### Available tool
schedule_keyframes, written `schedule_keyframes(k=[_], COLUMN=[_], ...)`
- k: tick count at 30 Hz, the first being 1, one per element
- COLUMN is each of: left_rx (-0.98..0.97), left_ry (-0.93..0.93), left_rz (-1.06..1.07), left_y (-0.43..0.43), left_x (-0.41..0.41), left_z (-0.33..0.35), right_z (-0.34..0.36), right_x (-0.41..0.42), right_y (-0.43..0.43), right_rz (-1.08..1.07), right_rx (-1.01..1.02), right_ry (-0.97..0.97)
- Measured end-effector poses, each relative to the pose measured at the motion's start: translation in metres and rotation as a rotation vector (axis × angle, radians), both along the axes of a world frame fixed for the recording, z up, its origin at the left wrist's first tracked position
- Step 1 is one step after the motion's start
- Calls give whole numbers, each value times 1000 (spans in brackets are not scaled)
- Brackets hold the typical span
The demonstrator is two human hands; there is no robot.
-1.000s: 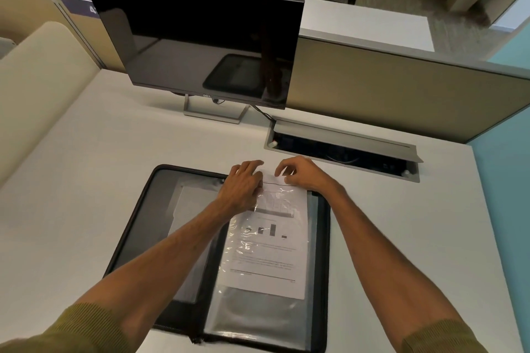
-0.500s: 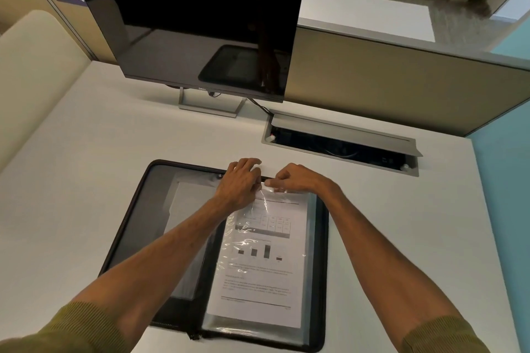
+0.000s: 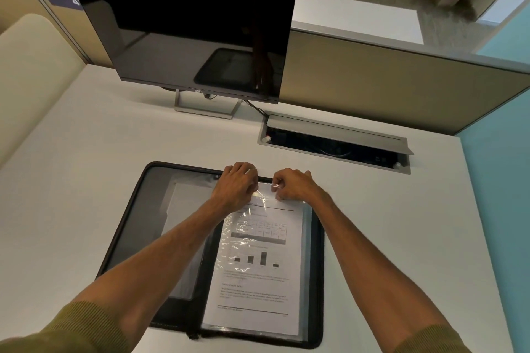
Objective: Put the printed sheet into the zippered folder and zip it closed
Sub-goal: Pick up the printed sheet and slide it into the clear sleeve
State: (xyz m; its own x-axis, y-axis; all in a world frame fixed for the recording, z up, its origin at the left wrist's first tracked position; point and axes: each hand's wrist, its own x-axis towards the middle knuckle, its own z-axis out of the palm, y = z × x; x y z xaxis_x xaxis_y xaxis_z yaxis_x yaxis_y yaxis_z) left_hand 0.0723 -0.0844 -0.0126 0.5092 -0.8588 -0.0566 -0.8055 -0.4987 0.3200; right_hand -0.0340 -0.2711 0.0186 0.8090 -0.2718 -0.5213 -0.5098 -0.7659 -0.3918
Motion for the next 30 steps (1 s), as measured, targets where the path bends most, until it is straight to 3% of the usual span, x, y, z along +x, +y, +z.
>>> schedule_keyframes(k=[6,13,25,30], left_rx=[-29,-42,48,21], left_ry=[50,59,32,100], left_rz=[-24,99,551,693], left_y=[24,74,248,285], left_x=[-8,-18,-18,-22], left_z=[-2,7,6,10], right_z=[-10,-16,-3,-17], right_x=[-37,-67,-55,-48], right_y=[19,75,217,249], right_rz=[-114,-179,56,87], right_rx=[-234,-250,-149,-180], right_ry=[-354,-574,-532,-389])
